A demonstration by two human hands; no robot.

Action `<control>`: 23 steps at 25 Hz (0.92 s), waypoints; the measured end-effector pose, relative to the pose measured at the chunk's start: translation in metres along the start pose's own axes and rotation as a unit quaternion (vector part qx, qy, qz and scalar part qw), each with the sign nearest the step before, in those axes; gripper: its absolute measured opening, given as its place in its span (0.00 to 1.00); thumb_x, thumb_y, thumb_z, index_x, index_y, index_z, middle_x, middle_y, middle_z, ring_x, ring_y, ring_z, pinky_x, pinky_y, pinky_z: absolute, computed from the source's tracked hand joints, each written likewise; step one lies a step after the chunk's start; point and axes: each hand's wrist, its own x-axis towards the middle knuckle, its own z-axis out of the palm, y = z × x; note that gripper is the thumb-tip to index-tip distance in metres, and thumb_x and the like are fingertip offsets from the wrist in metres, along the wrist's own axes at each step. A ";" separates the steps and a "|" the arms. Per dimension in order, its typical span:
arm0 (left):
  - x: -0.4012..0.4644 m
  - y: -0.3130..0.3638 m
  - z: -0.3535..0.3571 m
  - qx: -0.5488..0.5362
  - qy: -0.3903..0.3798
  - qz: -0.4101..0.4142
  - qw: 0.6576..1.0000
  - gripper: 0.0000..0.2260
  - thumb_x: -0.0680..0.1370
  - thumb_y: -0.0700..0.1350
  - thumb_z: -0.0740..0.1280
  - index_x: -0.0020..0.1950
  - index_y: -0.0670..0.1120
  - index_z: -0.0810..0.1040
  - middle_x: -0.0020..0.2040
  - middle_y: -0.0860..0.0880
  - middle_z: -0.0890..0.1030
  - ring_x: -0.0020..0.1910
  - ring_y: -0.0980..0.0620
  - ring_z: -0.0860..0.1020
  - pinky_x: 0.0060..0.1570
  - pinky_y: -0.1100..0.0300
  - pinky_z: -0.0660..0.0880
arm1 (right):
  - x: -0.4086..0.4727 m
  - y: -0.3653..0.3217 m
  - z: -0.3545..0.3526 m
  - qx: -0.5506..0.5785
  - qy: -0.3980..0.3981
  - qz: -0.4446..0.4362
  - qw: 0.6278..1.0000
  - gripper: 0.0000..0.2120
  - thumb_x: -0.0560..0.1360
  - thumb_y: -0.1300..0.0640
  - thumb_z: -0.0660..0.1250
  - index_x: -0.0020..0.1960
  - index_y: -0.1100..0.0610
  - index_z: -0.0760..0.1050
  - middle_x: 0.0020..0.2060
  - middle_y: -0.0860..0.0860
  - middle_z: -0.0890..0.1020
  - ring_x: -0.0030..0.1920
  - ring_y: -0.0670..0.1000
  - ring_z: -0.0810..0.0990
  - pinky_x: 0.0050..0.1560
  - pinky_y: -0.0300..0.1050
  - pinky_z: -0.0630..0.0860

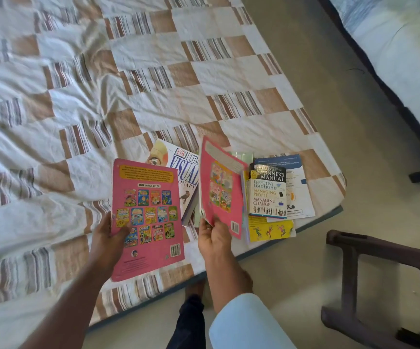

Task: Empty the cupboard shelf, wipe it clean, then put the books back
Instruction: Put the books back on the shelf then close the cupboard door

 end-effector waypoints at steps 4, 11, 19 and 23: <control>-0.011 0.035 -0.003 0.012 -0.020 0.008 1.000 0.10 0.80 0.38 0.69 0.56 0.52 0.79 0.47 0.48 0.87 0.42 0.45 0.86 0.46 0.39 0.82 | -0.037 -0.026 -0.011 -0.197 -0.069 -0.123 0.970 0.19 0.82 0.67 0.62 0.69 0.52 0.72 0.54 0.55 0.84 0.48 0.55 0.85 0.36 0.49 0.83; -0.037 0.119 0.038 0.021 -0.113 0.079 0.990 0.10 0.80 0.39 0.68 0.58 0.52 0.78 0.47 0.46 0.87 0.40 0.46 0.86 0.41 0.42 0.83 | -0.114 -0.172 -0.046 -0.273 -0.055 -0.410 0.868 0.18 0.83 0.64 0.63 0.70 0.52 0.70 0.59 0.57 0.82 0.56 0.61 0.83 0.49 0.67 0.82; -0.153 0.251 0.198 0.022 -0.357 0.218 0.908 0.10 0.78 0.37 0.71 0.54 0.51 0.80 0.47 0.50 0.87 0.44 0.44 0.86 0.42 0.46 0.83 | -0.300 -0.265 -0.172 -0.392 0.266 -0.723 0.503 0.17 0.76 0.57 0.59 0.56 0.61 0.83 0.41 0.60 0.86 0.41 0.53 0.82 0.41 0.43 0.71; -0.270 0.294 0.263 0.003 -0.493 0.254 0.832 0.12 0.79 0.34 0.67 0.58 0.48 0.79 0.47 0.49 0.87 0.43 0.47 0.86 0.36 0.56 0.83 | -0.383 -0.259 -0.255 -0.358 0.296 -0.752 0.468 0.22 0.74 0.65 0.66 0.67 0.54 0.77 0.61 0.57 0.82 0.60 0.54 0.83 0.60 0.46 0.78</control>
